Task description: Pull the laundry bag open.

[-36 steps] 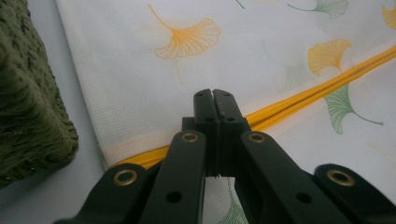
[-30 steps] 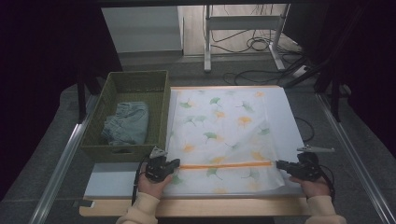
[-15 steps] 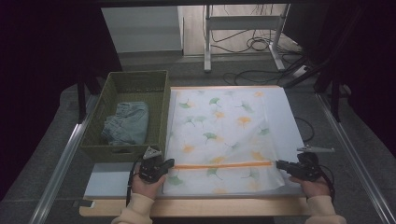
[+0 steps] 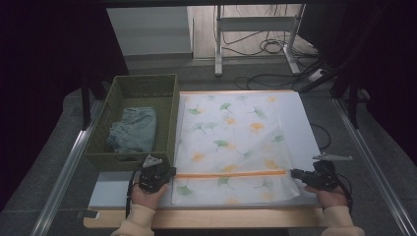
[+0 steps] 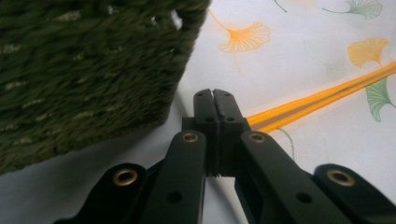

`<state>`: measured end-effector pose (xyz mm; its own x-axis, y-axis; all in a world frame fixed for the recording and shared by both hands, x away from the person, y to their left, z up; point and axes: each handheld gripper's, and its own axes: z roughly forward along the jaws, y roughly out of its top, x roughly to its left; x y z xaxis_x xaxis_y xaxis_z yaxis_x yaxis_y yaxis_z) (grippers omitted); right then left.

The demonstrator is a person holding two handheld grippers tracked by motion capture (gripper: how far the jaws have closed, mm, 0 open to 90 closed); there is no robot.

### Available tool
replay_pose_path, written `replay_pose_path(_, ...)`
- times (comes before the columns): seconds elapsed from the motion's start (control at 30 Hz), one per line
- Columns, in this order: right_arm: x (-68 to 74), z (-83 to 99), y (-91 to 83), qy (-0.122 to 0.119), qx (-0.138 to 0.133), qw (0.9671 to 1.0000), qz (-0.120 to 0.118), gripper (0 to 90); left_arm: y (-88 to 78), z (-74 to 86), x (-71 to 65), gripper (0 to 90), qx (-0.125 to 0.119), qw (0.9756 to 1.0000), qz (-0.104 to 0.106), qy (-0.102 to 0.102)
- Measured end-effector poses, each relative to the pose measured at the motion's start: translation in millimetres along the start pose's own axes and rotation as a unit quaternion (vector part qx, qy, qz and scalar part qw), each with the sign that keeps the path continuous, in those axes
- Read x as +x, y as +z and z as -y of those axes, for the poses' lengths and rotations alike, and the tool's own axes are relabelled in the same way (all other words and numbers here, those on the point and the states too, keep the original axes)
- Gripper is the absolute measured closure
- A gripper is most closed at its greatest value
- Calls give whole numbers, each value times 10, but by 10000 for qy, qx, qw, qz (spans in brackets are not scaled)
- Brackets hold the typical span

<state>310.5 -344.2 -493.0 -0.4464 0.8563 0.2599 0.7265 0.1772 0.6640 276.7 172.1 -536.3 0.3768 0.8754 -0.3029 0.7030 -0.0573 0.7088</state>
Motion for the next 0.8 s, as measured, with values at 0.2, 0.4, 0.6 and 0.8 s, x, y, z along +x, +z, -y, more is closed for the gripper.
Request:
replay_pose_path(0.2,11,1,13,-8,42,10000,-20,853,-15,15,1,900,-7,10000,14,-15)
replay_pose_path(0.4,2,5,10,-34,58,10000,18,851,-9,23,-61,900,-12,10000,-26,68)
replay_pose_path(0.6,-11,9,6,-53,53,10000,27,844,-7,16,-91,863,-64,9999,-88,117)
replay_pose_path(0.8,3,8,6,-165,110,9998,36,801,-83,10,-114,696,-205,9991,-324,188)
